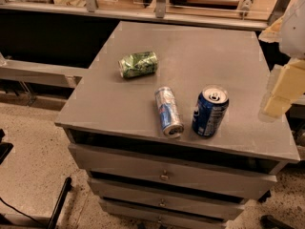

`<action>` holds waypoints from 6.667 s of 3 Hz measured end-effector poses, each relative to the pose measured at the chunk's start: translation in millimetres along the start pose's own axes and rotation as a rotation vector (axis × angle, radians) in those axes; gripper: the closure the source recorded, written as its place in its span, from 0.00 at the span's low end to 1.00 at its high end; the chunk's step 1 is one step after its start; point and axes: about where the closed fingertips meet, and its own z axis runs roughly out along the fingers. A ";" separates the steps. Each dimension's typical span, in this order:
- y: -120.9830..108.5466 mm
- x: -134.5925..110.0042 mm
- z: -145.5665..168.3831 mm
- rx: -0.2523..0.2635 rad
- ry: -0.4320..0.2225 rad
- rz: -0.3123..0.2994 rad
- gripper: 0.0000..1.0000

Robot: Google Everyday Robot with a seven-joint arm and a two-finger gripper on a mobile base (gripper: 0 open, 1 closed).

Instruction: Place green can upright

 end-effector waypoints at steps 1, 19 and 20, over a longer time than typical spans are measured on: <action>0.0 0.0 -0.1 0.000 0.000 0.000 0.00; -107.1 -304.3 204.4 -0.074 -0.078 -0.324 1.00; -122.3 -313.1 171.1 -0.061 -0.206 -0.225 1.00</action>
Offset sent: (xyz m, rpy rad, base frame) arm 0.0496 0.0342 0.0020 -0.0609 0.0473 0.1659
